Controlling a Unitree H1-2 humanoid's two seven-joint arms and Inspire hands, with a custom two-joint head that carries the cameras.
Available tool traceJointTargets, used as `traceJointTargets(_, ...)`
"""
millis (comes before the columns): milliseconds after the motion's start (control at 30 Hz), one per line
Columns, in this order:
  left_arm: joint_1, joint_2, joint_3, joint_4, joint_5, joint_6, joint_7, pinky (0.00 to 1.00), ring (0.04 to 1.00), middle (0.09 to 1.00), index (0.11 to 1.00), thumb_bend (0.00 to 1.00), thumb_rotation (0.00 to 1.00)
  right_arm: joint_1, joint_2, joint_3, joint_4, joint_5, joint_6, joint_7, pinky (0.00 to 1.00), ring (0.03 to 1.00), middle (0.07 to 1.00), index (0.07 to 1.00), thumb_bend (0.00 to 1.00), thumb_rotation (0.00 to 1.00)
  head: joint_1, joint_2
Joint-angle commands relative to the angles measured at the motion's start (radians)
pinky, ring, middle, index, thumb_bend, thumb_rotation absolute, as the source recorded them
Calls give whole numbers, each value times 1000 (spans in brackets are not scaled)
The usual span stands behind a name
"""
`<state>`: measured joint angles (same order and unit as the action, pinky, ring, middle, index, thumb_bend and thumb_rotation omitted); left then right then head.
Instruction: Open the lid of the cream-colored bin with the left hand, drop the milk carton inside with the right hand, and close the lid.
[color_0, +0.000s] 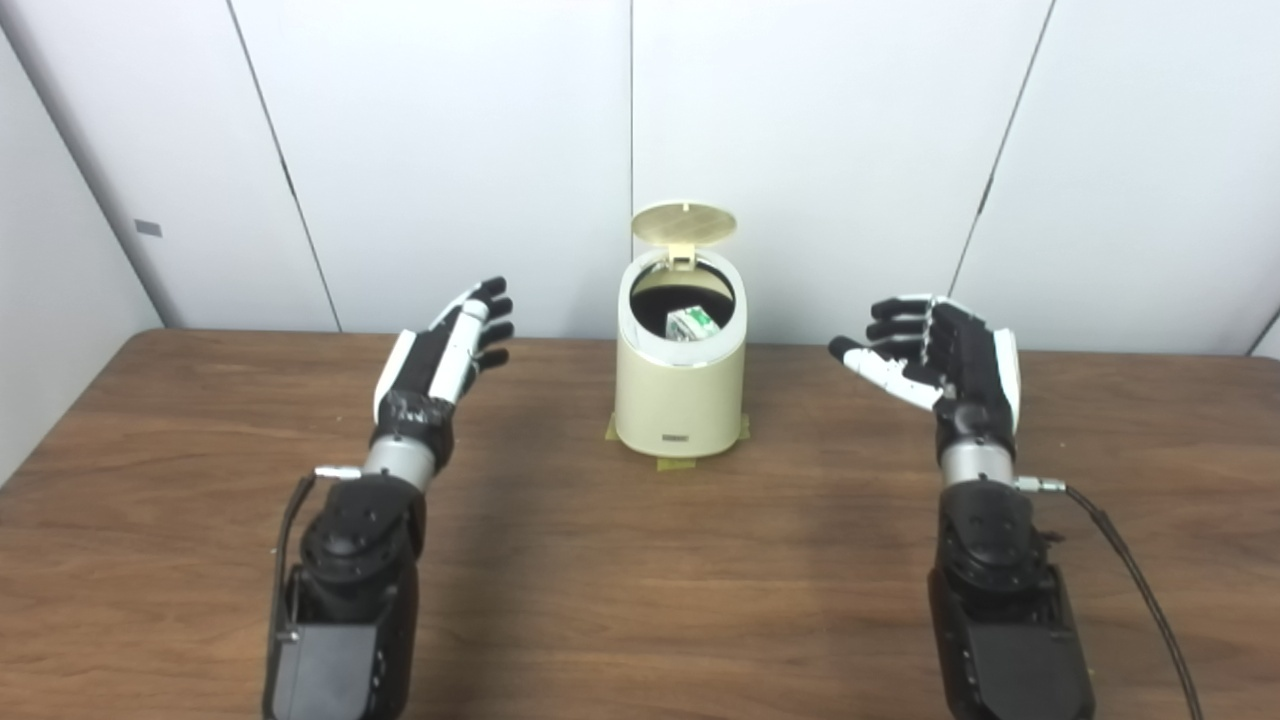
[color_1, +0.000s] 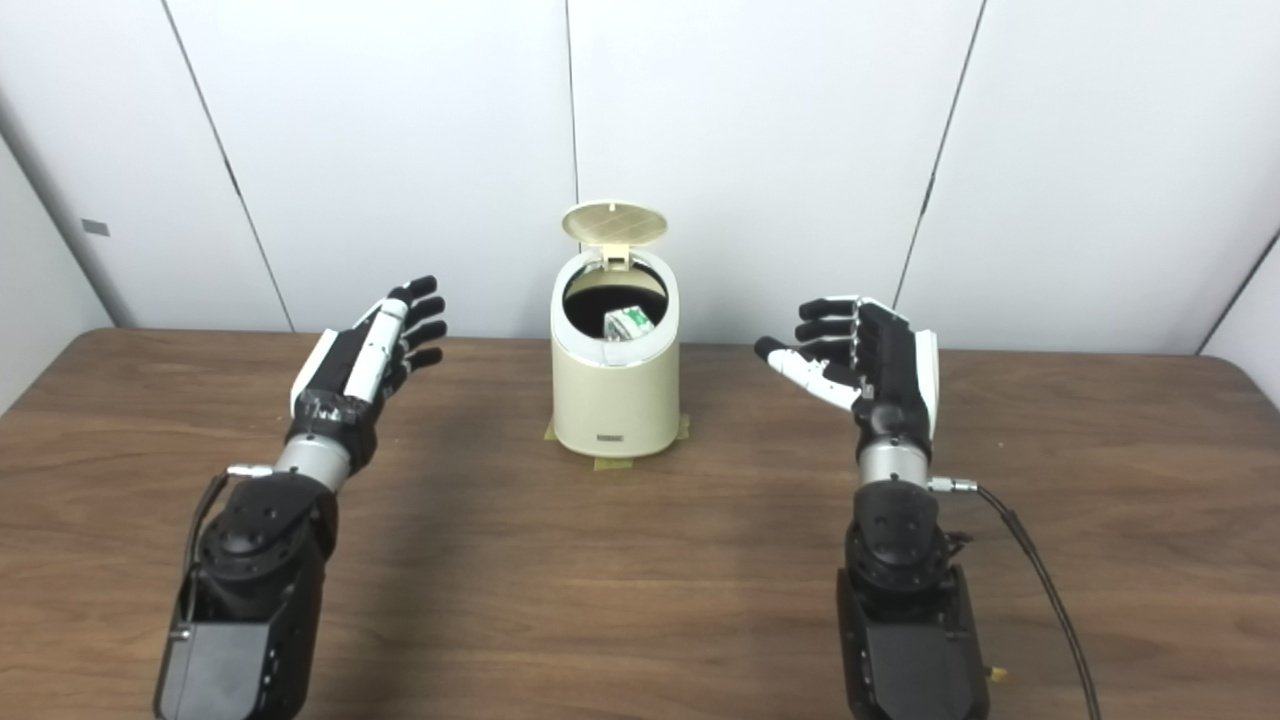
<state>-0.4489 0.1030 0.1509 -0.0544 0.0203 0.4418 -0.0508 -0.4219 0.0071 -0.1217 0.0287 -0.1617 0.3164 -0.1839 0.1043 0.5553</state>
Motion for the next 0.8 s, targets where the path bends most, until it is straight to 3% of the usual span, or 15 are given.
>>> traceJointTargets(0, -113, 34, 2, 1, -25, -16, -6, 844, 856, 856, 852, 356, 814, -3, -21, -3, -51, 43, 11, 44, 493, 443, 497, 511, 518, 0, 2, 1)
traceJointTargets(33, -135, 56, -12, 13, -28, -8, -29, 837, 847, 845, 841, 358, 780, 9, -26, -4, -59, 66, 23, 63, 502, 443, 500, 511, 517, 0, 4, 1)
traceJointTargets(100, -180, 118, -63, 51, -20, -16, -95, 835, 848, 845, 841, 366, 747, 32, -33, -9, -79, 117, 69, 103, 572, 575, 494, 503, 522, 2, 3, -2)
traceJointTargets(167, -232, 167, -111, 89, -9, -18, -141, 830, 847, 845, 841, 383, 760, 55, -29, -18, -90, 160, 92, 123, 612, 616, 490, 506, 521, 3, 4, -5)
traceJointTargets(233, -281, 187, -133, 122, -15, -10, -159, 833, 852, 849, 838, 407, 760, 78, -25, -18, -97, 177, 95, 126, 624, 648, 640, 499, 509, 113, 4, -9)
traceJointTargets(333, -367, 194, -163, 190, -10, -15, -178, 831, 861, 866, 848, 419, 740, 126, -24, 0, -116, 180, 90, 132, 629, 694, 719, 498, 501, 146, 2, -17)
traceJointTargets(367, -387, 194, -173, 207, -6, -14, -181, 835, 865, 869, 852, 394, 744, 139, -28, 8, -121, 180, 83, 138, 651, 717, 744, 654, 500, 243, 2, -17)
traceJointTargets(467, -439, 191, -199, 260, 1, -22, -194, 846, 880, 881, 865, 357, 789, 177, -45, 42, -131, 163, 52, 154, 680, 752, 780, 767, 496, 416, -4, -26)
traceJointTargets(533, -470, 189, -218, 304, 8, -48, -204, 859, 889, 891, 877, 363, 844, 202, -54, 58, -139, 162, 33, 166, 685, 760, 791, 785, 506, 481, -7, -31)
traceJointTargets(567, -485, 188, -228, 325, 11, -59, -209, 871, 897, 899, 889, 364, 886, 216, -58, 64, -143, 164, 22, 173, 716, 788, 818, 811, 560, 597, -8, -33)
traceJointTargets(600, -500, 188, -238, 346, 13, -70, -214, 871, 897, 899, 889, 364, 886, 229, -61, 70, -145, 165, 11, 178, 716, 788, 818, 811, 560, 597, -9, -36)
traceJointTargets(767, -552, 180, -275, 425, 31, -117, -236, 851, 897, 899, 885, 362, 934, 277, -66, 91, -150, 164, -46, 185, 752, 828, 842, 841, 581, 808, -20, -51)
